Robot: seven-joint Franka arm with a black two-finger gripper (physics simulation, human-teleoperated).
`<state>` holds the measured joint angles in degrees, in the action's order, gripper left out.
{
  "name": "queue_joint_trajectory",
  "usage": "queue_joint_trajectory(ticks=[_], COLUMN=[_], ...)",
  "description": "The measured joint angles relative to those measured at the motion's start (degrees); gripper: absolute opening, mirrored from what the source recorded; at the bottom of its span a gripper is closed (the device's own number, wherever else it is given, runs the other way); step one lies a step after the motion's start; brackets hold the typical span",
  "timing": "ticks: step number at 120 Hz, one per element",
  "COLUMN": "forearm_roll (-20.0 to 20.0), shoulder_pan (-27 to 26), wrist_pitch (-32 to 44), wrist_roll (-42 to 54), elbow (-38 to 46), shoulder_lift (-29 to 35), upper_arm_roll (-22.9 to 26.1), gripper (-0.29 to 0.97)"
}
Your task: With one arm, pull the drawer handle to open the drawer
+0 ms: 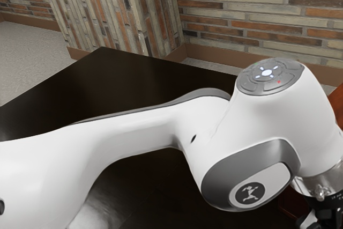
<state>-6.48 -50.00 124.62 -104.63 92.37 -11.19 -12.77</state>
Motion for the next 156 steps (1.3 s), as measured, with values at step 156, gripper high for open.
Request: queue_joint_trajectory(ticks=[156], forearm_roll=[-3.0], shoulder_pan=[-1.9], wrist_pitch=[4.1], wrist_roll=[-0.7], elbow=[15.1], shoulder_lift=[11.5], upper_arm_roll=[0.0], gripper=[0.31])
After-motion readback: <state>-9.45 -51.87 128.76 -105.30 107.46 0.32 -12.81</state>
